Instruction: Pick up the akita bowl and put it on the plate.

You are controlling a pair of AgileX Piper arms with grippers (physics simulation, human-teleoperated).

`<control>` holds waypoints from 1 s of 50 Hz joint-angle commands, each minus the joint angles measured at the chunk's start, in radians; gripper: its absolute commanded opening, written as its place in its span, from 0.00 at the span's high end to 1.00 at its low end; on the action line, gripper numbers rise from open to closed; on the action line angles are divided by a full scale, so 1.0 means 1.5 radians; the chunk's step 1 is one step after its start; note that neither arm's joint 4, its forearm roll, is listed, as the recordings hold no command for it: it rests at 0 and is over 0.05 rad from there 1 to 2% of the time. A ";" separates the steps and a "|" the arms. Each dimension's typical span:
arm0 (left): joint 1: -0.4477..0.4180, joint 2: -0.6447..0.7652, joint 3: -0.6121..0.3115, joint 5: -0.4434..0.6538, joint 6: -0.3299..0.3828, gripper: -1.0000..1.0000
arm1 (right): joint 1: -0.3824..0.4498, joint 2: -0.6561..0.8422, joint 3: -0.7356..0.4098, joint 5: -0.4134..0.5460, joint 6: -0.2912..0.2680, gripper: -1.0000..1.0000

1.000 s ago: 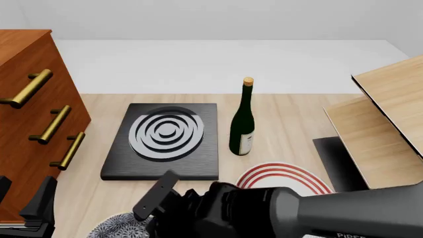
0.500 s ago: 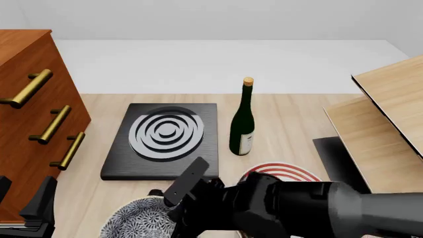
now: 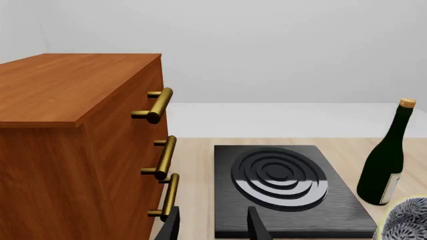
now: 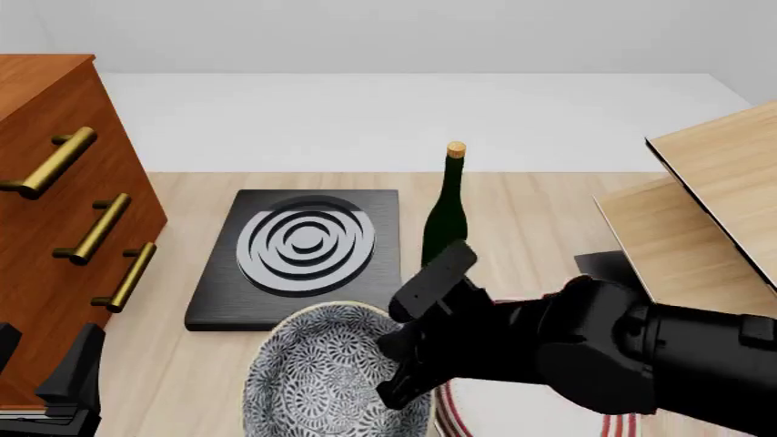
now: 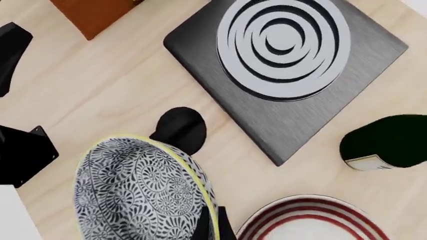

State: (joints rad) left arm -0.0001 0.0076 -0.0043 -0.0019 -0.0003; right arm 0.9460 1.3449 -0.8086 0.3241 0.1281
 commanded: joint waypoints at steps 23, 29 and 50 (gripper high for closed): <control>0.000 0.000 0.000 0.000 0.000 0.00 | -0.226 -0.206 0.179 0.011 0.056 1.00; 0.000 0.000 0.000 0.000 0.000 0.00 | -0.261 -0.237 0.209 0.018 0.063 1.00; 0.000 0.000 0.000 0.000 0.000 0.00 | -0.379 -0.241 0.321 -0.060 0.113 1.00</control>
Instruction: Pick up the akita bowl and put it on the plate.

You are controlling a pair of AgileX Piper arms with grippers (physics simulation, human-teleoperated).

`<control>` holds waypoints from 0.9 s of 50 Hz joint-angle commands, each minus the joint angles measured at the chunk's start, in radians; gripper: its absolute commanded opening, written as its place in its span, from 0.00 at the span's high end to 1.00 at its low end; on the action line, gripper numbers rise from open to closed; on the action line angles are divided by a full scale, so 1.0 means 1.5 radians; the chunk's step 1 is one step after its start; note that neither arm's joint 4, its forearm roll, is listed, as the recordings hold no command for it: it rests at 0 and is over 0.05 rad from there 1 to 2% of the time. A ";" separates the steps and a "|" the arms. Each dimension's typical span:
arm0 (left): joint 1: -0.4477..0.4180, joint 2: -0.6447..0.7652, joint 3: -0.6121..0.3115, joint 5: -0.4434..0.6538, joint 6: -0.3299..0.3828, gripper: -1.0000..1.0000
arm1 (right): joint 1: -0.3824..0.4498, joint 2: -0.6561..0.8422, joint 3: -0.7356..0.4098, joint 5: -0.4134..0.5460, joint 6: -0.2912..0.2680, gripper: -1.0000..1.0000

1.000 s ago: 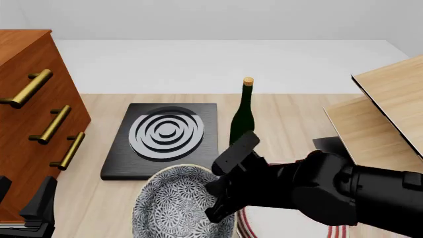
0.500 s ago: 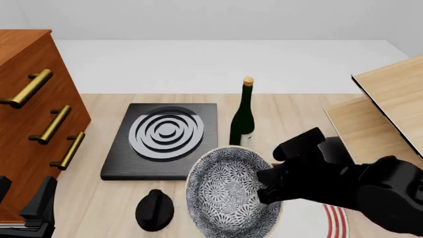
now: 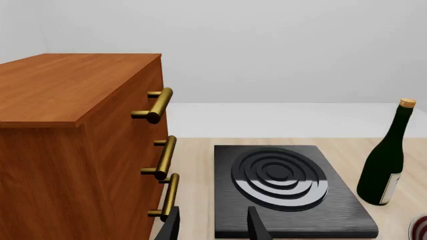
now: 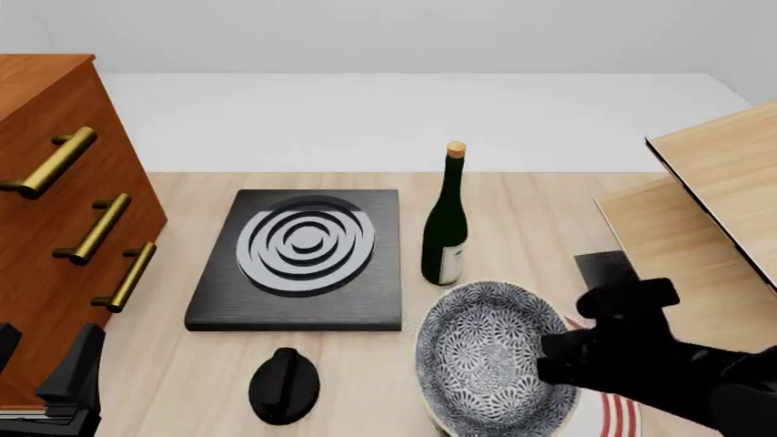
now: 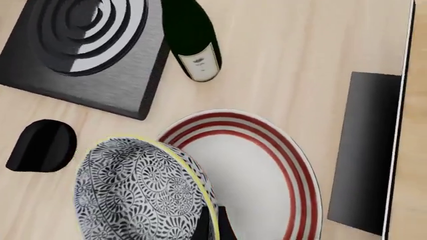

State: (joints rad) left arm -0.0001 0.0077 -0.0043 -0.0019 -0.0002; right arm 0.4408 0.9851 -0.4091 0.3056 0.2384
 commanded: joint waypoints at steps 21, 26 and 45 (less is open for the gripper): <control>0.000 0.000 0.000 0.000 0.000 0.00 | -0.124 0.059 0.096 -0.122 0.023 1.00; 0.000 0.000 0.000 0.000 0.000 0.00 | -0.141 0.074 0.101 -0.138 0.018 1.00; 0.000 0.000 0.000 0.000 0.000 0.00 | -0.159 0.085 0.095 -0.159 -0.007 1.00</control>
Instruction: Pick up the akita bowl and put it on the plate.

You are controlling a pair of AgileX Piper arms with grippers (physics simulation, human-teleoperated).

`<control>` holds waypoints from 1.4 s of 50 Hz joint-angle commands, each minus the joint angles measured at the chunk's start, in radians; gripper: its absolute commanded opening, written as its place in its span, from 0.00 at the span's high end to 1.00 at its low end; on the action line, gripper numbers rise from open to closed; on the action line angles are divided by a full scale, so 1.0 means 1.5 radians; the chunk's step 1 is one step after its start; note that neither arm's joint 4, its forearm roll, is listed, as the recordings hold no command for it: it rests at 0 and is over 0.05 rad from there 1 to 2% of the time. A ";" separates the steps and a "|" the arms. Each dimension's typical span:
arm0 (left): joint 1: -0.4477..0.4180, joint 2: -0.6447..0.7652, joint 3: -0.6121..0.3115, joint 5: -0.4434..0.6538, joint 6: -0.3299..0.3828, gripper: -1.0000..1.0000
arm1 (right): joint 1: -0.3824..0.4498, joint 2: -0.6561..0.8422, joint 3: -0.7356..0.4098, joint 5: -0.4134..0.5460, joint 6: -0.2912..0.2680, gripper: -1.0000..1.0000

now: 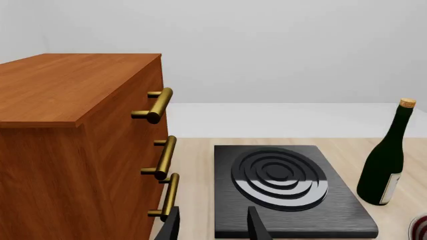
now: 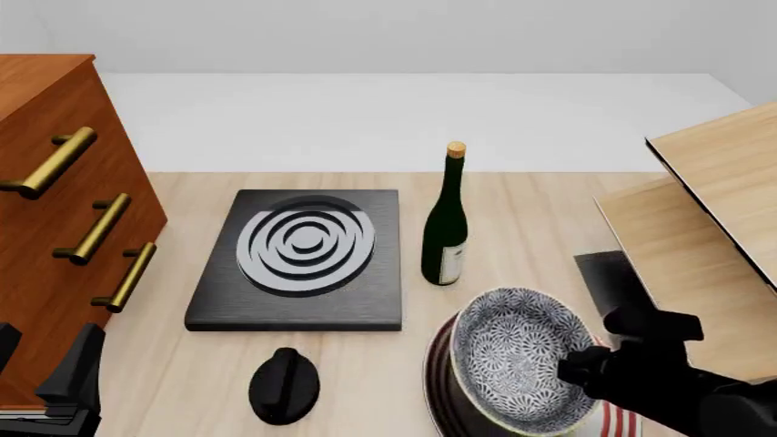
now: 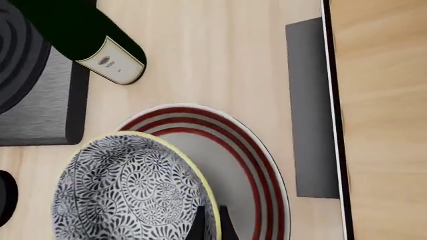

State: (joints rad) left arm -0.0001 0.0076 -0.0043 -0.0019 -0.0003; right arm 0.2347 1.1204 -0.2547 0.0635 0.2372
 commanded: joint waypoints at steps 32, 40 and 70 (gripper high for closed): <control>0.000 0.000 0.000 0.000 0.000 0.00 | -0.041 -0.122 -0.082 0.140 -0.050 0.00; 0.000 0.000 0.000 0.000 0.000 0.00 | -0.045 -0.167 -0.106 0.183 -0.079 0.00; 0.000 0.000 0.000 0.000 0.000 0.00 | -0.011 -0.342 0.002 0.121 -0.134 0.00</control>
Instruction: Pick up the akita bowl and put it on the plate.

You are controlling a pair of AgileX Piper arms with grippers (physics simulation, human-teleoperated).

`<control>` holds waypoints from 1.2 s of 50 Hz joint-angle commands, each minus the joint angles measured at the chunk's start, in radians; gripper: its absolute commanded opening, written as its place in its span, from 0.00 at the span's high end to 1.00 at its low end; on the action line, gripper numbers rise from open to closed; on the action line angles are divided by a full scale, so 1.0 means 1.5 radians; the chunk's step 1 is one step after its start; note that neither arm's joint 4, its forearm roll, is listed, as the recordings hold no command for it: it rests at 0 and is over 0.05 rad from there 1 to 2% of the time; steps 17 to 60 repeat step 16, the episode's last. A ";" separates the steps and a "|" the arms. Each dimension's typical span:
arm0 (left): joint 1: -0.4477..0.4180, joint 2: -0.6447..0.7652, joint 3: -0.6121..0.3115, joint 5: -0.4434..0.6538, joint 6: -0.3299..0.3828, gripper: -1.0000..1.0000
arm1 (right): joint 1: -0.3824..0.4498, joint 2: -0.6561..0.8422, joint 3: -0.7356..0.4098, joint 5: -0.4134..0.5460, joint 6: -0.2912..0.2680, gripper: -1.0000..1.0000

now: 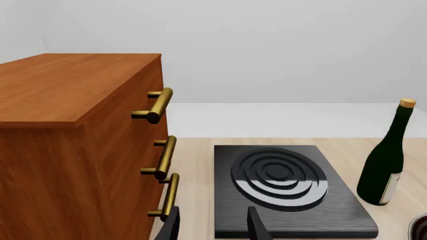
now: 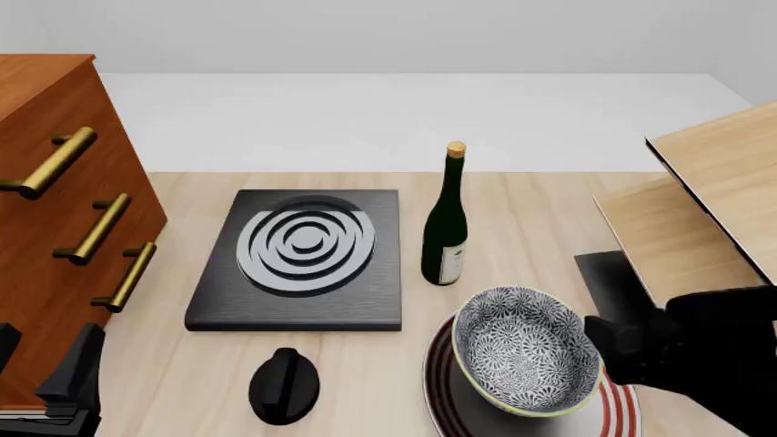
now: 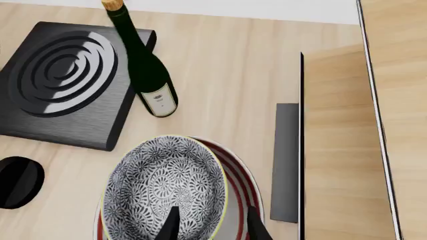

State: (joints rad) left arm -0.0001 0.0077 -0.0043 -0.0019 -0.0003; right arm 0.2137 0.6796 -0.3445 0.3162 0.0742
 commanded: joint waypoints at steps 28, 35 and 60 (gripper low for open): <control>0.000 0.000 0.000 0.000 0.000 0.00 | -0.002 -0.179 0.079 -0.005 -0.059 0.00; 0.000 0.000 0.000 0.000 0.000 0.00 | -0.002 -0.179 0.079 -0.005 -0.059 0.00; 0.000 0.000 0.000 0.000 0.000 0.00 | -0.002 -0.179 0.079 -0.005 -0.059 0.00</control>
